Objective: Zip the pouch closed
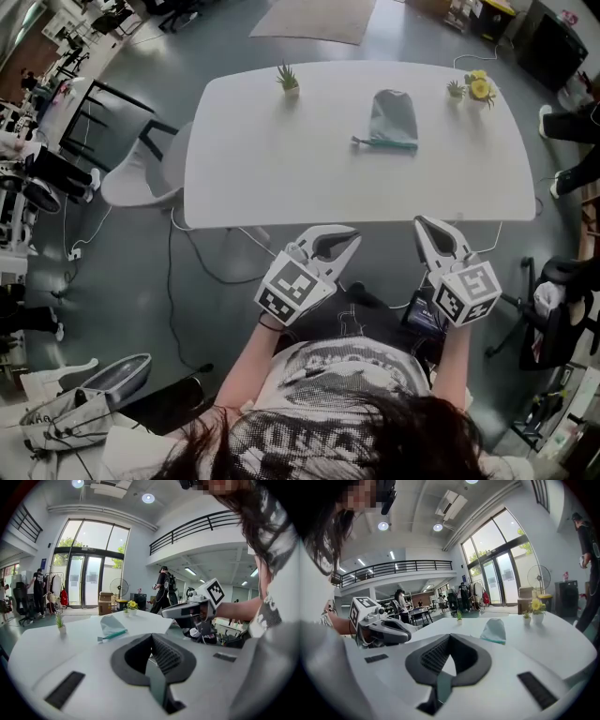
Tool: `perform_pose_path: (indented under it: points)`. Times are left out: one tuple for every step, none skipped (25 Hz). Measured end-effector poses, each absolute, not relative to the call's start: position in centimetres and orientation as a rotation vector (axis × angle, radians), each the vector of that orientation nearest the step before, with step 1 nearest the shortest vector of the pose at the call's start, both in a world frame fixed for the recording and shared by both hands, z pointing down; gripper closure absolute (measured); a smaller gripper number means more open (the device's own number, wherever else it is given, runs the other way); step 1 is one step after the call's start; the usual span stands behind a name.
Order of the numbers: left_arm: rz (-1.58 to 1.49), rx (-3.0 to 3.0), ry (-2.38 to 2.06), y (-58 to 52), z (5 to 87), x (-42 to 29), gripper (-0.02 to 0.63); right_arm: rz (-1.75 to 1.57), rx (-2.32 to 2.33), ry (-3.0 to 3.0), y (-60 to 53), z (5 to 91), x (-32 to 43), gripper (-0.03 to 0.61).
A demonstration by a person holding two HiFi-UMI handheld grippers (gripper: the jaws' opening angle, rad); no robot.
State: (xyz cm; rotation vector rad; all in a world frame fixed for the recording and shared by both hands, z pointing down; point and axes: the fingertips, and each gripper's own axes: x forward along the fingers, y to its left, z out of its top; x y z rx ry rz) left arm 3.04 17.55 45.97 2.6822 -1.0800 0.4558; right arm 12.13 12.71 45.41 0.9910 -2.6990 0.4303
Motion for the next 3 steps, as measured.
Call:
perform_pose_path:
  points:
    - [0.456,2.679,-1.081,17.52,46.00,3.00,0.601,0.431,0.989,-2.699,12.70,45.39,12.11,0.581]
    - [0.456,2.675,-1.081,17.49,46.03,2.95,0.601,0.431,0.988,-2.700,12.69,45.37,12.08,0.581]
    - [0.457,2.671,-1.082,17.46,46.05,2.91,0.601,0.432,0.986,-2.700,12.68,45.35,12.05,0.581]
